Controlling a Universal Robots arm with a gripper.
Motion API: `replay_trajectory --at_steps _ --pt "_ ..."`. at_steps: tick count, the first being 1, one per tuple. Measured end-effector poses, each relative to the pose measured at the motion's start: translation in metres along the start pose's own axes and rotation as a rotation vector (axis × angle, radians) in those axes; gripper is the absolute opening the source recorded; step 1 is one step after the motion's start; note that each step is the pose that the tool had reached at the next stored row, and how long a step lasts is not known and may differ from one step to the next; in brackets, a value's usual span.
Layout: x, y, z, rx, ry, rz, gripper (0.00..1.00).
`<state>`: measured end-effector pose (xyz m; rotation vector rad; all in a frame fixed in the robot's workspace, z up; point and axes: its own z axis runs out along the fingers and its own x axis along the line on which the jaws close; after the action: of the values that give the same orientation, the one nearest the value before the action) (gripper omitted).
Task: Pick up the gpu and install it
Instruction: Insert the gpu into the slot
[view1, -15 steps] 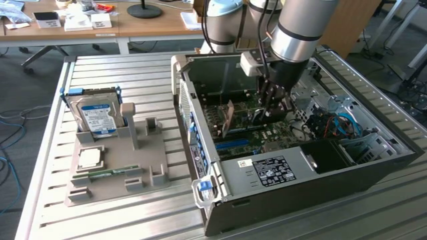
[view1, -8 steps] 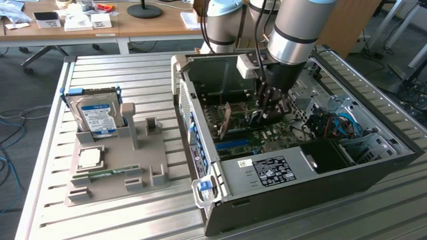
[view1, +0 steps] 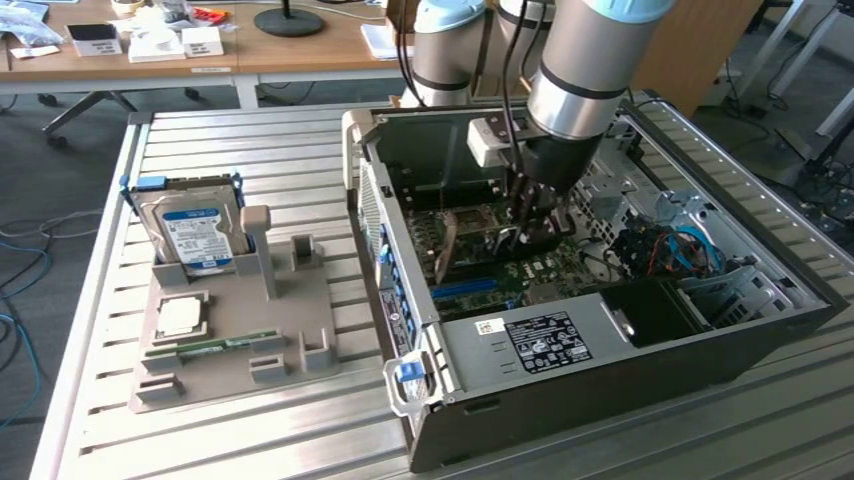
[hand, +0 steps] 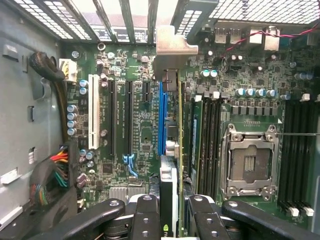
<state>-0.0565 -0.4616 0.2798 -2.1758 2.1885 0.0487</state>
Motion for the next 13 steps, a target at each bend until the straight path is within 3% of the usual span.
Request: replay_trajectory --at_steps 13 --pt "0.0005 0.0017 0.0041 0.0022 0.0027 0.037 0.27"
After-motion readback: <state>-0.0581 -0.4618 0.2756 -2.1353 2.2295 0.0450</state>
